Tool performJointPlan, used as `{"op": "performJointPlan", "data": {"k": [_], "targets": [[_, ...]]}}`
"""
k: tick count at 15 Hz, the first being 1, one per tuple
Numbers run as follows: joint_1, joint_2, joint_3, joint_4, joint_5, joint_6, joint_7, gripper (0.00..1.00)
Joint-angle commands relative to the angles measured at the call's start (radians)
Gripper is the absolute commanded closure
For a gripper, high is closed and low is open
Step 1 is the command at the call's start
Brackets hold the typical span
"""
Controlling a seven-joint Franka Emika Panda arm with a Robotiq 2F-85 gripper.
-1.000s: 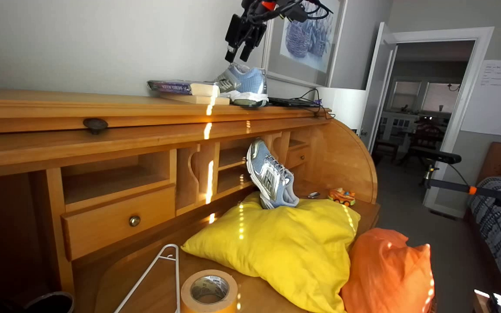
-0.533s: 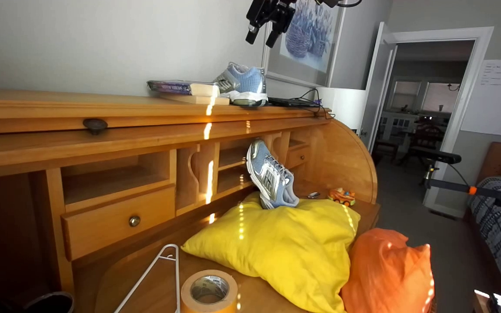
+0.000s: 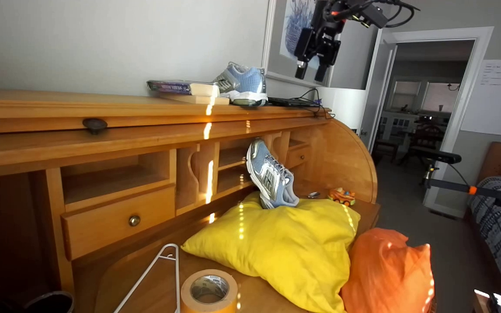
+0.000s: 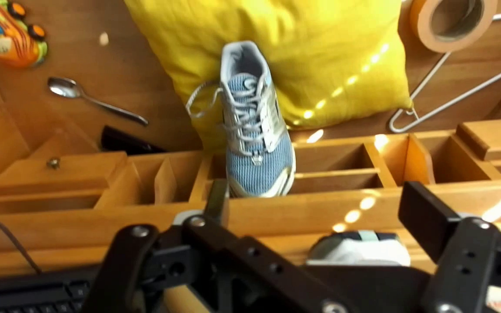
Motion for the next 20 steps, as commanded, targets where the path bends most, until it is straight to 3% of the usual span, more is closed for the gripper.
{"op": "performJointPlan", "data": {"k": [1, 5, 13, 18, 20], "targets": [[-0.016, -0.108, -0.029, -0.219, 0.048, 0.068, -0.049, 0.0], [-0.026, -0.133, -0.063, -0.396, 0.039, 0.185, -0.176, 0.0], [-0.058, -0.031, -0.076, -0.707, -0.085, 0.733, -0.221, 0.0], [-0.082, 0.095, -0.074, -0.768, -0.196, 1.014, -0.17, 0.0], [-0.094, 0.157, -0.086, -0.758, -0.289, 1.128, -0.1, 0.0]]}}
